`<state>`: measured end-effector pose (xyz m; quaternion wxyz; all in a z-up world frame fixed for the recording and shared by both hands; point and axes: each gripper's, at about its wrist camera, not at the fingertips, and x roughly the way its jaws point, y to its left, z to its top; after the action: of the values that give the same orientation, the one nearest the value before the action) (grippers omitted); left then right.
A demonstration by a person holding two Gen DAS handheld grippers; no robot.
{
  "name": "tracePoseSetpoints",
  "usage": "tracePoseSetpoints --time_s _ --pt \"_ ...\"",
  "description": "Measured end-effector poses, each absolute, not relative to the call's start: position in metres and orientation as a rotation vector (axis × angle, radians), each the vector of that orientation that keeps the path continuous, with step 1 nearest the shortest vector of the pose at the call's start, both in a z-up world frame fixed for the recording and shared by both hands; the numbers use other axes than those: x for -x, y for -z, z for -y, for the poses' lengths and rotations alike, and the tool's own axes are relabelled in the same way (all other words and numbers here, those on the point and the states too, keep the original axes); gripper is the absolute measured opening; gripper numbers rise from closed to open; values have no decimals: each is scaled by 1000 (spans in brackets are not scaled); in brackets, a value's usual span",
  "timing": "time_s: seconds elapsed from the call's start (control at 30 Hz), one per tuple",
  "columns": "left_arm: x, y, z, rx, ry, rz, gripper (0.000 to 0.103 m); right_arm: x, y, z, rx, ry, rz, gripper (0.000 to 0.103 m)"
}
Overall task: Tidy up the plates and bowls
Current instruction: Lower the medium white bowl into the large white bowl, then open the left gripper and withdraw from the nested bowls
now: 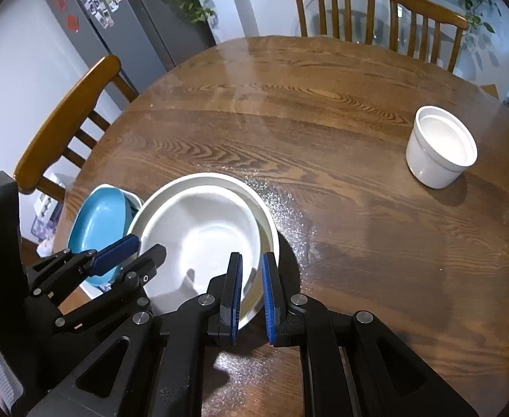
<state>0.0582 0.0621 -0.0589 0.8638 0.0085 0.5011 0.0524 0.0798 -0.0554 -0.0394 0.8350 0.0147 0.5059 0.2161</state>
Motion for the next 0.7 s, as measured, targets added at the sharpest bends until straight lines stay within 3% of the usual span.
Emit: tracePoseSetpoints --time_s 0.1,0.17,0.4,0.47,0.53,0.7 --pt "-55 55 -60 -23 -116 -1040 40 -77 37 59 -44 -459 -1065 11" --pt "-53 53 -59 -23 -122 -1032 56 -75 35 61 -52 -460 -1063 11" --pt "-43 43 -62 -10 -148 -1001 66 -65 27 68 -64 -462 -1048 13" --pt "-40 41 -63 -9 -154 -996 69 -62 25 70 -67 -464 -1044 31" --pt "-37 39 -63 -9 -161 -989 75 -58 23 72 -73 -466 -1032 42" --pt "-29 34 -62 -9 -176 -976 84 -50 20 76 -61 -461 -1023 43"
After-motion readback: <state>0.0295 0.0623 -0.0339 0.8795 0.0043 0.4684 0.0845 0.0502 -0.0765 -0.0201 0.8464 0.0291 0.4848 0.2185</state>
